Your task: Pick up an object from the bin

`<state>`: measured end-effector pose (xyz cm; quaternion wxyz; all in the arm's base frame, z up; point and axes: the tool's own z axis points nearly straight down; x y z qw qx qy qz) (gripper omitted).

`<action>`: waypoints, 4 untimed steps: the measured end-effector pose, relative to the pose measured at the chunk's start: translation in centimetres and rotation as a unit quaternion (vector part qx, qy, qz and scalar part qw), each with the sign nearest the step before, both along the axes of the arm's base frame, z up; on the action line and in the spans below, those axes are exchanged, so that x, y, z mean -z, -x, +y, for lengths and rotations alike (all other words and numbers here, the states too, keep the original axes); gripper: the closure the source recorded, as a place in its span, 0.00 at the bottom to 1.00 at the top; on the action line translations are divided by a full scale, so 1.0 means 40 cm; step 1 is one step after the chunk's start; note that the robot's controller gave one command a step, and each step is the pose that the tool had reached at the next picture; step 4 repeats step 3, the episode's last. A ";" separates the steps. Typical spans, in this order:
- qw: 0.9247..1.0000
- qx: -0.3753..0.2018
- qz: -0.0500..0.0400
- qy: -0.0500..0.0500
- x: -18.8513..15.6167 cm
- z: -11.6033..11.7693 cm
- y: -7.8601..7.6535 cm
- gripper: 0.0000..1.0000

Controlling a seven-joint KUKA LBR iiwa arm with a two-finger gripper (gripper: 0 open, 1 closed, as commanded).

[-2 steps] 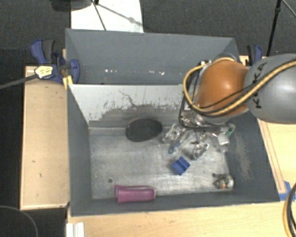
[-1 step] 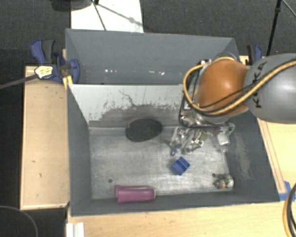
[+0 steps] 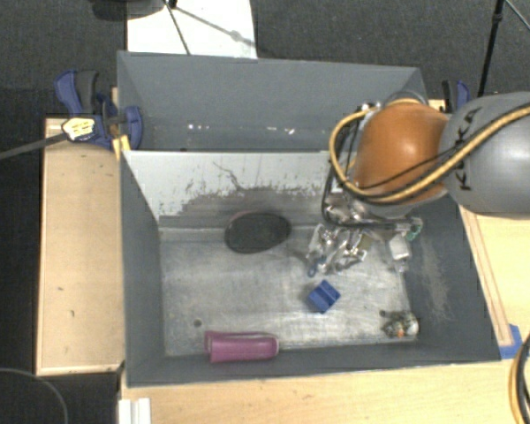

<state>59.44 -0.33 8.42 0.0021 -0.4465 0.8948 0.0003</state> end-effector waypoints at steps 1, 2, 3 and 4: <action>1.000 0.003 0.000 0.000 -0.076 0.002 -0.002 1.00; 1.000 0.005 -0.001 0.000 -0.084 0.004 -0.003 1.00; 1.000 0.007 -0.001 0.000 -0.133 0.004 -0.005 1.00; 1.000 0.007 -0.001 0.000 -0.133 0.004 -0.005 1.00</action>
Offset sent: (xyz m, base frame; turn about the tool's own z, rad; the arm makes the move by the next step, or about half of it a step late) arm -0.0001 0.0002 0.0284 0.0000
